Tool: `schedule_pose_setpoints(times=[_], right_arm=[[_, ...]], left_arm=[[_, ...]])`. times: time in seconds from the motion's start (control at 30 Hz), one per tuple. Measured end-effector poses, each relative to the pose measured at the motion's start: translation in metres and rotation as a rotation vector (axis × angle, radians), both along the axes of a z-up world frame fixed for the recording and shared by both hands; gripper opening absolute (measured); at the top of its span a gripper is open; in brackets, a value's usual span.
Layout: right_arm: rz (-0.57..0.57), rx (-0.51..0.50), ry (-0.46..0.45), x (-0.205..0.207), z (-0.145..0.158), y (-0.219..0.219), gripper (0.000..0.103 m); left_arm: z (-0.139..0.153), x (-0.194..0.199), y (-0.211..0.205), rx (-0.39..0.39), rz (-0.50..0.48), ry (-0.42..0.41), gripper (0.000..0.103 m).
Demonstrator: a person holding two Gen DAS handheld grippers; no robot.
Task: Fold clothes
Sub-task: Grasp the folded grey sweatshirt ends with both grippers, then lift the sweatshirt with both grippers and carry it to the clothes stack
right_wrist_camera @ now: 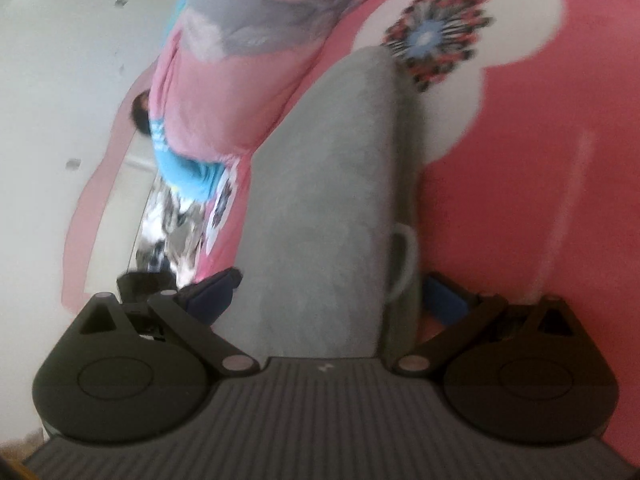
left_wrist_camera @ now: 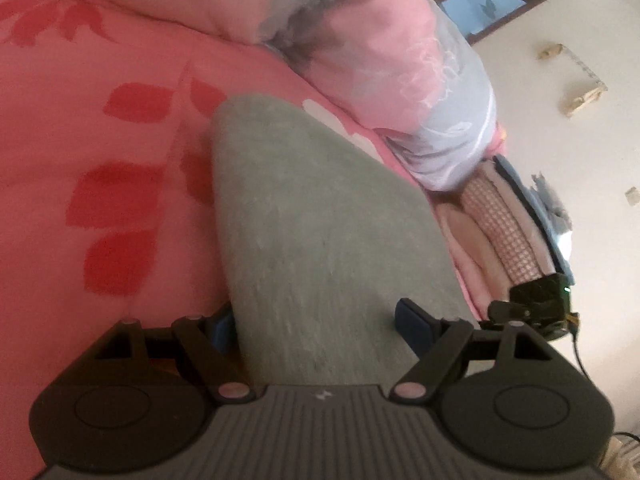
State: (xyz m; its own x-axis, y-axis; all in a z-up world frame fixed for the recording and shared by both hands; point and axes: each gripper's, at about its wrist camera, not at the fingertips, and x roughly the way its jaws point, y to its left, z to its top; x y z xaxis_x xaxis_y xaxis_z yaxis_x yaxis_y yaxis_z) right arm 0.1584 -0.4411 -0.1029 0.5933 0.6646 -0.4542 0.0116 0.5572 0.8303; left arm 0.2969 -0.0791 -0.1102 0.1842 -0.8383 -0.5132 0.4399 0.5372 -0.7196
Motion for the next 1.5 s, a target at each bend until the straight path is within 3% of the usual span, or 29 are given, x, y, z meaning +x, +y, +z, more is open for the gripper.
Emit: schedule_pose_setpoints(times=[0.23,0.3,0.33,0.37,0.57,0.87,1.17,1.5], right_arm=[[0.072,-0.035,-0.063,0.043,-0.002,0.018,0.094],[0.067,-0.070,-0.065,0.050,-0.003,0.022,0.079],[0.058,-0.074,-0.059,0.050,-0.003,0.021,0.064],[0.047,-0.073,-0.051,0.049,-0.003,0.018,0.057],[-0.002,-0.101,-0.079,0.037,0.013,0.020,0.042],[-0.050,-0.117,-0.135,0.004,0.067,0.014,0.038],[-0.171,-0.134,-0.247,-0.107,0.118,-0.012,0.038],[-0.417,-0.195,-0.282,-0.283,0.145,-0.110,0.038]], left_arm=[[-0.005,0.005,-0.012,-0.034,-0.014,-0.023,0.080],[-0.004,0.004,-0.018,-0.036,0.001,-0.025,0.075],[-0.002,0.002,-0.021,-0.027,0.003,-0.033,0.073],[0.001,0.000,-0.023,-0.014,0.004,-0.043,0.071],[0.019,-0.003,-0.022,-0.039,0.025,-0.013,0.056],[0.063,-0.040,-0.040,-0.082,-0.016,-0.042,0.053],[0.119,-0.105,-0.105,-0.115,-0.168,-0.120,0.054],[0.134,-0.187,-0.281,-0.190,-0.438,-0.083,0.054]])
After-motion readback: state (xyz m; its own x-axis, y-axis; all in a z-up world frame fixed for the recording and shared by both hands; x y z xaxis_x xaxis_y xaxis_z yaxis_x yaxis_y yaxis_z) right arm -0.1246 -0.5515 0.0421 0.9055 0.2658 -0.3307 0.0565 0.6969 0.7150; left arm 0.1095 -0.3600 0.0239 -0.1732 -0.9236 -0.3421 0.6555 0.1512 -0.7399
